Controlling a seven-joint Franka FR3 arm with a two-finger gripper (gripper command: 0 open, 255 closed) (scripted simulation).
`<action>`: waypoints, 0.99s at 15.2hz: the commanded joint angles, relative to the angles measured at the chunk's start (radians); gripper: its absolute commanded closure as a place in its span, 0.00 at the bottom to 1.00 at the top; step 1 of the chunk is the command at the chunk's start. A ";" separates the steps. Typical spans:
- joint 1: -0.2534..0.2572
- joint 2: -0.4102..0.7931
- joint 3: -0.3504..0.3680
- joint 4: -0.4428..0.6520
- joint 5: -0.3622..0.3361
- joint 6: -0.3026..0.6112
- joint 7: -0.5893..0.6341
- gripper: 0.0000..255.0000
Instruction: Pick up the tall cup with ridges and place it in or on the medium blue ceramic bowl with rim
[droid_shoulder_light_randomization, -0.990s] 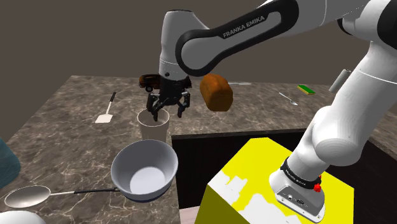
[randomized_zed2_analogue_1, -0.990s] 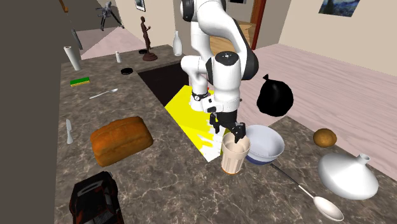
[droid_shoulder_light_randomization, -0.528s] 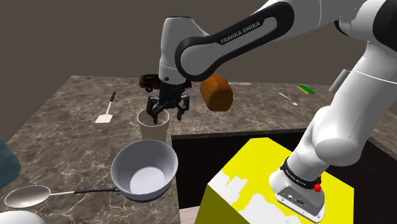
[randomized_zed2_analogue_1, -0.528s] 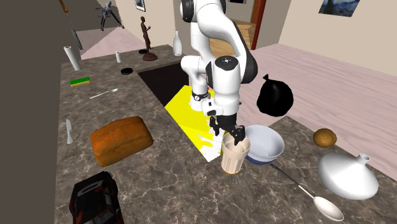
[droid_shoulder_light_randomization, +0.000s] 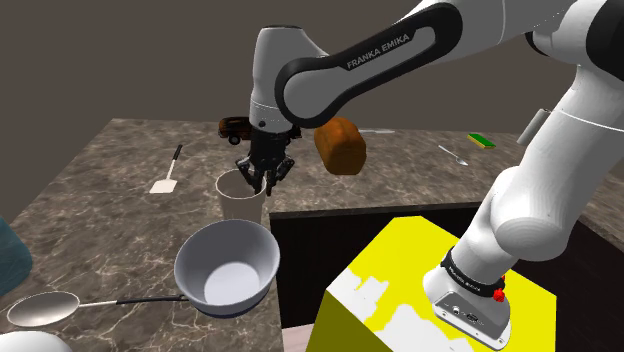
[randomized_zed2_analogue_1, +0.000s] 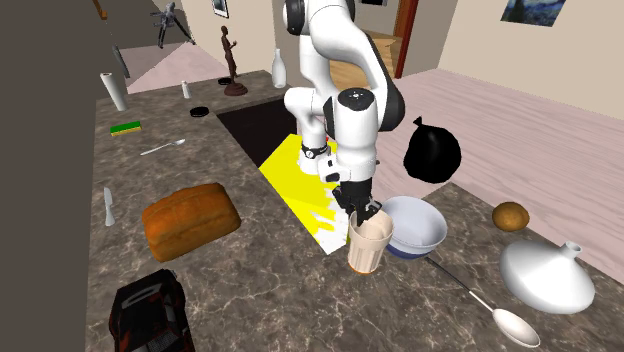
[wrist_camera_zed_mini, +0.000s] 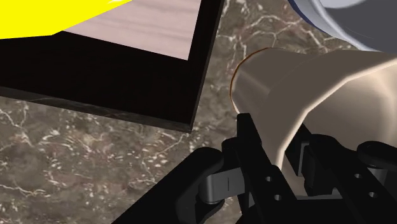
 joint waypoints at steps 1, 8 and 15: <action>0.000 0.000 0.000 0.000 0.000 0.000 0.000 1.00; -0.002 -0.026 -0.001 0.028 0.007 -0.053 -0.002 1.00; -0.005 -0.064 -0.005 0.084 0.016 -0.145 -0.002 1.00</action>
